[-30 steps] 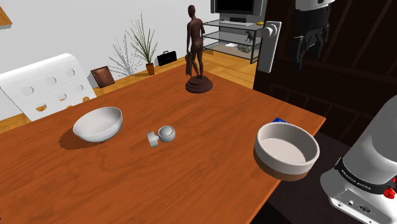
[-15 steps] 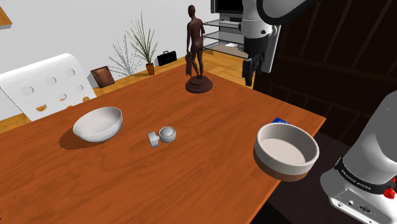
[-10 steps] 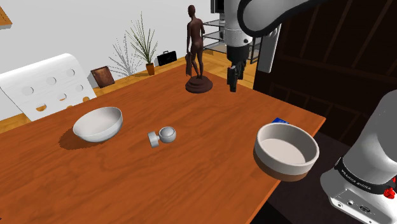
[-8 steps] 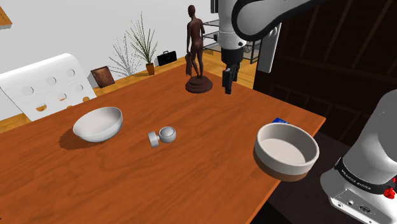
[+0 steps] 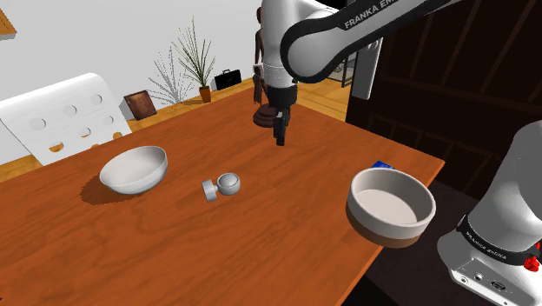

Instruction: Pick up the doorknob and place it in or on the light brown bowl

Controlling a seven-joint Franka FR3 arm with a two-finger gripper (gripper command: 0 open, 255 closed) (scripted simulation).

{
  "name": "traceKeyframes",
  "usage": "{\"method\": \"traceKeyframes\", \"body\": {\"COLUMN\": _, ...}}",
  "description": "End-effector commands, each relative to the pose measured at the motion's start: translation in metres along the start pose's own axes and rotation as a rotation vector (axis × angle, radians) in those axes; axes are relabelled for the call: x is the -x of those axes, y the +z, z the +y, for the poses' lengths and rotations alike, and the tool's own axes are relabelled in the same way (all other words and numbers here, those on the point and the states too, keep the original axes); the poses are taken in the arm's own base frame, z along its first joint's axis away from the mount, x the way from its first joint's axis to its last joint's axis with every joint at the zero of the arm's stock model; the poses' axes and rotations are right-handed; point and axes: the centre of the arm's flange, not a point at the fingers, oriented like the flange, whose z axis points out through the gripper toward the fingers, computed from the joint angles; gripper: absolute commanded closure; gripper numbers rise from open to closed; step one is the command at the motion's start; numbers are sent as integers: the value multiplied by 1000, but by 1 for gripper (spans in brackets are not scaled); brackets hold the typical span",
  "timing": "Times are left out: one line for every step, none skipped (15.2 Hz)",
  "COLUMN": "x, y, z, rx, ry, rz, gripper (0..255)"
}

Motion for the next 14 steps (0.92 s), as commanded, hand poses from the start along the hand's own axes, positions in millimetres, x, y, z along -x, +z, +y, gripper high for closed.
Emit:
{"method": "traceKeyframes", "body": {"x": -20, "y": 6, "z": -12, "rx": -2, "ry": -63, "rz": 20, "gripper": 0}}
{"method": "traceKeyframes", "body": {"x": -29, "y": 9, "z": -19, "rx": -3, "ry": -93, "rz": 28, "gripper": 0}}
{"method": "traceKeyframes", "body": {"x": -38, "y": 12, "z": -27, "rx": -3, "ry": -123, "rz": 37, "gripper": 0}}
{"method": "traceKeyframes", "body": {"x": -47, "y": 15, "z": -35, "rx": -4, "ry": -154, "rz": 46, "gripper": 0}}
{"method": "traceKeyframes", "body": {"x": -55, "y": 18, "z": -43, "rx": -5, "ry": -184, "rz": 55, "gripper": 0}}
{"method": "traceKeyframes", "body": {"x": -64, "y": 21, "z": -51, "rx": -6, "ry": -214, "rz": 64, "gripper": 0}}
{"method": "traceKeyframes", "body": {"x": -72, "y": 24, "z": -60, "rx": -7, "ry": -245, "rz": 73, "gripper": 0}}
{"method": "traceKeyframes", "body": {"x": -79, "y": 27, "z": -68, "rx": -8, "ry": -275, "rz": 82, "gripper": 0}}
{"method": "traceKeyframes", "body": {"x": -87, "y": 29, "z": -77, "rx": -8, "ry": -305, "rz": 91, "gripper": 0}}
{"method": "traceKeyframes", "body": {"x": -94, "y": 32, "z": -87, "rx": -9, "ry": -336, "rz": 100, "gripper": 0}}
{"method": "traceKeyframes", "body": {"x": -101, "y": 34, "z": -96, "rx": -10, "ry": -366, "rz": 108, "gripper": 0}}
{"method": "traceKeyframes", "body": {"x": -108, "y": 37, "z": -106, "rx": -11, "ry": -397, "rz": 117, "gripper": 0}}
{"method": "traceKeyframes", "body": {"x": -114, "y": 39, "z": -116, "rx": -12, "ry": -427, "rz": 126, "gripper": 0}}
{"method": "traceKeyframes", "body": {"x": -120, "y": 41, "z": -126, "rx": -12, "ry": -457, "rz": 135, "gripper": 0}}
